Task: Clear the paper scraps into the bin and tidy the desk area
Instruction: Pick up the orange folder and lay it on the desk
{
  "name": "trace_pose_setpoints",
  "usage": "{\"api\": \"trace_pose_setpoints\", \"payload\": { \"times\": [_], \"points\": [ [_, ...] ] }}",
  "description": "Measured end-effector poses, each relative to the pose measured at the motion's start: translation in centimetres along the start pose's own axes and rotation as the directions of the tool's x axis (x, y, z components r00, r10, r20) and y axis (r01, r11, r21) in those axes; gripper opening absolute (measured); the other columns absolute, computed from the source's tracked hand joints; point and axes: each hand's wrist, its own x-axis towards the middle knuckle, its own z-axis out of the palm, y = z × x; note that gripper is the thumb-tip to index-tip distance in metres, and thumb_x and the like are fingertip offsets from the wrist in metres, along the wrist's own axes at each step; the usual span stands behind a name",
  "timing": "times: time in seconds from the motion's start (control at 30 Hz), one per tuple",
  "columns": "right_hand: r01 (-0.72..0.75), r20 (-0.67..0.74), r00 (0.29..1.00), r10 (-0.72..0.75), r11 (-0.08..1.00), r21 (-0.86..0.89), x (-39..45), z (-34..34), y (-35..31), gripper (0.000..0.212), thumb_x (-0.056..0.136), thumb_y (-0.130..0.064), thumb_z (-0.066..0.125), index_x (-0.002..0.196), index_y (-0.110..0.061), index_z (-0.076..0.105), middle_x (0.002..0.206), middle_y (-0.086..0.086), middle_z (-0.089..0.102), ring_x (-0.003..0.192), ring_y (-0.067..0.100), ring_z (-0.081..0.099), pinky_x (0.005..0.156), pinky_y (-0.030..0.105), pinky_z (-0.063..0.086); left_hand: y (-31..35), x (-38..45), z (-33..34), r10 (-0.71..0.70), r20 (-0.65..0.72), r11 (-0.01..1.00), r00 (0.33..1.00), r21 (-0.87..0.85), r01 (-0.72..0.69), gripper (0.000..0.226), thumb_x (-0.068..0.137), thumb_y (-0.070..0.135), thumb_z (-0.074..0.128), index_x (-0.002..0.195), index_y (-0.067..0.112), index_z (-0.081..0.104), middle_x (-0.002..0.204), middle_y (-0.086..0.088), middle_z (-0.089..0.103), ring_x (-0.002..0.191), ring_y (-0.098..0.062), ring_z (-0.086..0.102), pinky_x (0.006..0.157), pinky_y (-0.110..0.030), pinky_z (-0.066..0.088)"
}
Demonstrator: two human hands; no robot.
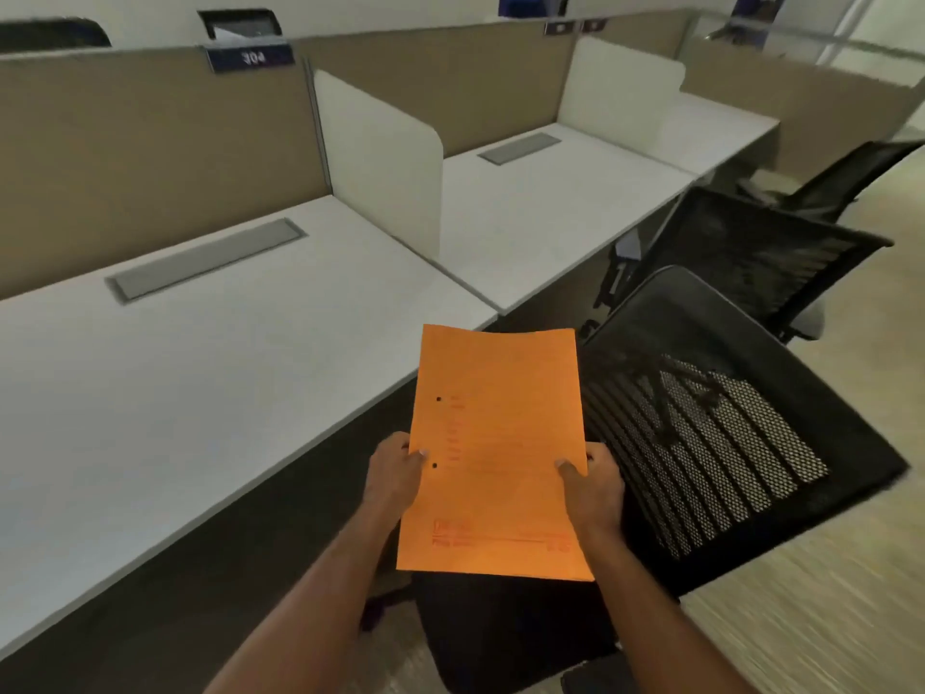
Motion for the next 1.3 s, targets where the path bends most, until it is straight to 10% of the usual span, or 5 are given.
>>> {"api": "trace_pose_setpoints", "payload": {
  "times": [0.37,0.77,0.9,1.1,1.3],
  "points": [
    [0.197,0.15,0.967,-0.206,0.978,0.07,-7.9,-0.5,-11.9,0.011,0.091,-0.02,0.066,0.095,-0.025,0.056,0.086,-0.01,0.061,0.078,0.007,0.059,0.06,0.025,0.041,4.7,-10.6,-12.5,0.017,-0.171,0.998,0.985,-0.056,-0.027,0.011,0.1,0.014,0.048,0.105,0.011,0.057,0.099,-0.005,0.063,0.092,-0.026,0.067,0.081,-0.045,0.058],
    [0.33,0.5,0.79,-0.355,0.933,0.142,-18.5,13.8,-17.2,0.011,0.093,-0.021,0.064,0.103,-0.02,0.058,0.092,-0.007,0.063,0.081,0.008,0.062,0.064,0.028,0.049,-7.6,-16.8,-26.4,-0.215,-0.464,0.973,0.86,-0.178,0.147,0.012,0.098,0.019,0.05,0.106,0.013,0.055,0.099,-0.005,0.063,0.091,-0.024,0.066,0.082,-0.047,0.059],
    [0.36,0.557,0.748,-0.36,0.926,0.115,-21.7,18.5,-17.5,0.011,0.094,-0.022,0.064,0.1,-0.024,0.055,0.09,-0.011,0.06,0.079,0.005,0.06,0.057,0.022,0.043,-11.5,-17.5,-29.5,-0.249,-0.512,0.968,0.822,-0.166,0.189,0.005,0.096,0.018,0.048,0.099,0.019,0.052,0.089,0.004,0.06,0.08,-0.013,0.062,0.06,-0.032,0.051],
    [0.353,0.616,0.727,-0.303,0.935,0.043,-25.4,24.6,-17.9,0.013,0.095,-0.021,0.063,0.104,-0.024,0.054,0.099,-0.003,0.064,0.086,0.016,0.065,0.072,0.037,0.057,-16.6,-16.9,-34.1,-0.275,-0.51,0.962,0.815,-0.142,0.235,0.004,0.097,0.02,0.049,0.1,0.019,0.053,0.086,0.009,0.058,0.075,-0.008,0.06,0.054,-0.024,0.042],
    [0.387,0.582,0.75,-0.314,0.922,0.0,-27.2,31.2,-20.4,0.016,0.095,-0.018,0.063,0.111,-0.019,0.058,0.102,-0.001,0.065,0.079,0.008,0.059,0.061,0.023,0.043,-19.4,-13.2,-39.5,-0.261,-0.51,0.965,0.819,-0.116,0.235,0.007,0.097,0.02,0.051,0.091,0.022,0.055,0.082,0.01,0.059,0.072,-0.007,0.059,0.054,-0.023,0.041]
  ]
}}
